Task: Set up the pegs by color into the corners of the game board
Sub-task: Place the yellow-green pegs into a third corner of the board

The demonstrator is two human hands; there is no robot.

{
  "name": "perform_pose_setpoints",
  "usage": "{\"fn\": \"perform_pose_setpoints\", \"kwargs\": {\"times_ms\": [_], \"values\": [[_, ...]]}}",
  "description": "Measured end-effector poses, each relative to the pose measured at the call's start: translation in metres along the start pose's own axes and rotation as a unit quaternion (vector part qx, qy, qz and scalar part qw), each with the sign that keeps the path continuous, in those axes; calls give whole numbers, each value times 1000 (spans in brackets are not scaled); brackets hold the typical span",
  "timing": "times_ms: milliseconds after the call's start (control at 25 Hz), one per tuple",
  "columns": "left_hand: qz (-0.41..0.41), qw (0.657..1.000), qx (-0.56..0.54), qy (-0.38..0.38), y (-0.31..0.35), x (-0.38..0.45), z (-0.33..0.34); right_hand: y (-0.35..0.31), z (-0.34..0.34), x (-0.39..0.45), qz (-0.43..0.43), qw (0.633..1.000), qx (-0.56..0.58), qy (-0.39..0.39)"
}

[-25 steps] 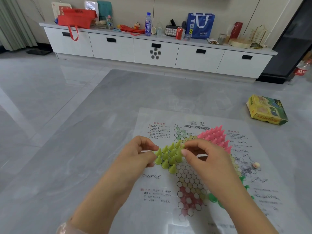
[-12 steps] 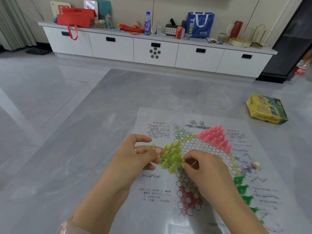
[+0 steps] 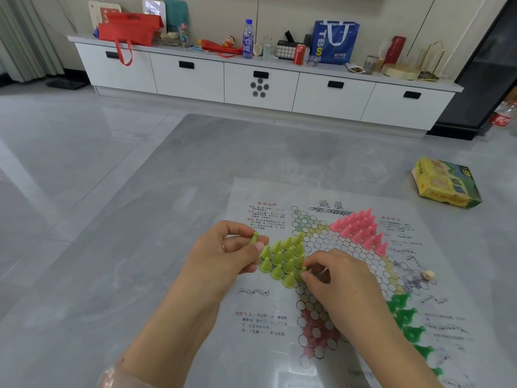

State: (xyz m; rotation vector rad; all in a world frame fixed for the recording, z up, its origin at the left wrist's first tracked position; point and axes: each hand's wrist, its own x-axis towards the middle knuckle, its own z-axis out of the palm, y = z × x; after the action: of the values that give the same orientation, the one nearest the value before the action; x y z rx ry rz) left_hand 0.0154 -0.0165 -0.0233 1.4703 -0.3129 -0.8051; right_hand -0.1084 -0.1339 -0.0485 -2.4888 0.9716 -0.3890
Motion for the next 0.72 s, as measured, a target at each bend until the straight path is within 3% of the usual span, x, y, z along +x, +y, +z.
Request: {"fn": "perform_pose_setpoints", "kwargs": {"times_ms": [560, 720], "values": [[-1, 999, -29, -22, -2, 1, 0, -1, 0, -1, -7, 1000, -10, -4], [3, 1000, -2, -28, -3, 0, 1, -3, -9, -2, -2, 999, 36, 23]]}}
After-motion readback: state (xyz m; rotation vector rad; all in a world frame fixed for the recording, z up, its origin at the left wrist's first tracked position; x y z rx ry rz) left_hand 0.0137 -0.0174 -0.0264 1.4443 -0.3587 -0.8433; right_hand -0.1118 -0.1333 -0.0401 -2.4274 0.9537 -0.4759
